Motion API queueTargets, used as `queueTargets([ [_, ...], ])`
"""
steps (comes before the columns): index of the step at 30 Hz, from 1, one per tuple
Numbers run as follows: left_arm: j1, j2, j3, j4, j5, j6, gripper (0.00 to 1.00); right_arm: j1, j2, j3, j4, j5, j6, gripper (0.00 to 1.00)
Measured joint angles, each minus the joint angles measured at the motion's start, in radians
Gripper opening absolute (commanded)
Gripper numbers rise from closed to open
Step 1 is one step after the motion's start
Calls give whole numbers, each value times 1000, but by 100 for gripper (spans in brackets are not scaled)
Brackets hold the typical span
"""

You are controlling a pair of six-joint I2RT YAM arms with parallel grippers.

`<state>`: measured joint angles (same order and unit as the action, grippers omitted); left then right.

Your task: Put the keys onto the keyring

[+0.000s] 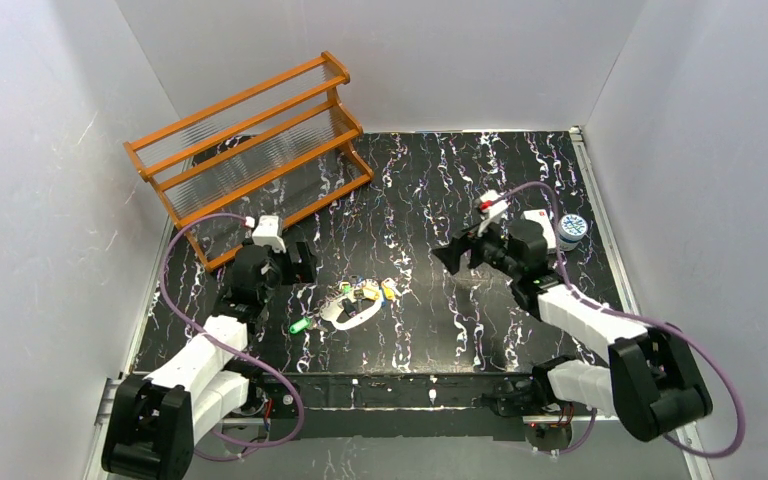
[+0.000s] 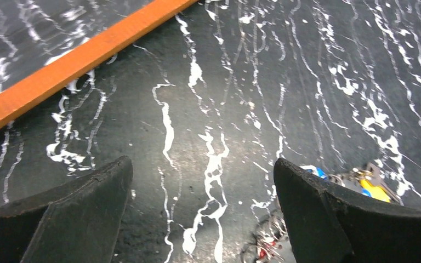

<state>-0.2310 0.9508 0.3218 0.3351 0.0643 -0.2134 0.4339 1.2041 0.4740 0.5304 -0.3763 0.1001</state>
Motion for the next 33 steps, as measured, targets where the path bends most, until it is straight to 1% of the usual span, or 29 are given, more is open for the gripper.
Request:
queueTargets([
  [5, 0, 1, -73, 122, -158, 4, 98, -123, -111, -75, -78, 169, 6, 99],
  [9, 0, 47, -80, 175, -277, 13, 98, -172, -153, -113, -117, 356, -3, 99],
  [13, 0, 138, -66, 211, -396, 50, 98, -200, -147, -169, -72, 492, -30, 99],
  [16, 1, 227, -68, 280, -454, 84, 98, -227, -79, -208, -15, 532, -41, 96],
  [21, 16, 400, -112, 519, -453, 158, 99, -240, 38, -247, 121, 535, -53, 99],
  [26, 59, 583, -98, 711, -346, 228, 98, -242, 103, -260, 248, 534, -69, 99],
  [29, 94, 706, -108, 908, -304, 225, 98, -243, 132, -260, 313, 526, -85, 99],
  [33, 117, 721, -117, 957, -287, 225, 98, -243, 183, -259, 394, 526, -113, 99],
])
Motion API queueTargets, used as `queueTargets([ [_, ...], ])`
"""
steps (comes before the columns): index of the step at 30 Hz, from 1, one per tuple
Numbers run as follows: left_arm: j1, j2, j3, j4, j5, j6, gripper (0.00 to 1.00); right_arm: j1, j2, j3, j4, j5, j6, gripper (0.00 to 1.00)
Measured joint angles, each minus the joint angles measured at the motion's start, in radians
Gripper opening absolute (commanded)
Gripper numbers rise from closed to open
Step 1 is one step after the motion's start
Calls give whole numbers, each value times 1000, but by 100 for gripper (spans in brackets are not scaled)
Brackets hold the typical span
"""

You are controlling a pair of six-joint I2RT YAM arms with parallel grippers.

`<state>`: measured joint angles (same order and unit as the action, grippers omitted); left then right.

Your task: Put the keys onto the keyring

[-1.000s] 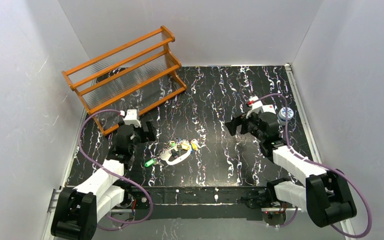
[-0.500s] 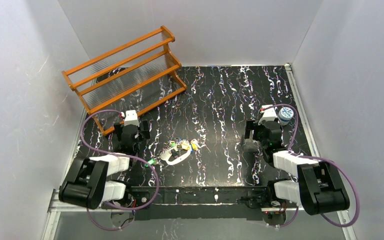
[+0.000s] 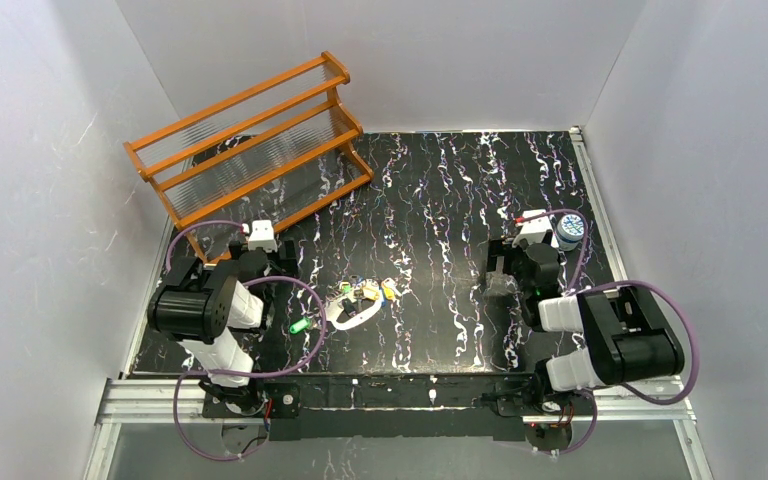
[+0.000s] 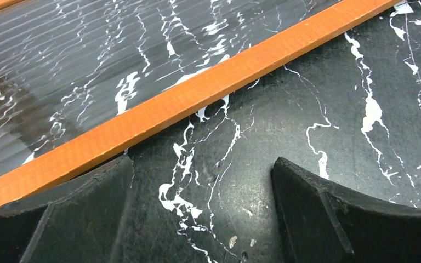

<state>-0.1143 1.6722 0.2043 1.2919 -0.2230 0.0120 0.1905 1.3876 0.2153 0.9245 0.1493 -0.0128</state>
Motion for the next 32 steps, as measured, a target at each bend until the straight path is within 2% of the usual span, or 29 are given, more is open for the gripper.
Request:
queueTargets([
  [4, 3, 3, 23, -26, 11, 3, 98, -16, 74, -1, 94, 1, -26, 99],
  [8, 3, 4, 37, -43, 11, 3, 98, -95, 172, -2, 211, -28, -9, 99],
  [13, 3, 4, 38, -45, 11, 3, 98, -145, 209, 5, 214, -87, 2, 99],
  [32, 3, 4, 40, -49, 11, 3, 98, -150, 209, 13, 220, -108, 18, 99],
])
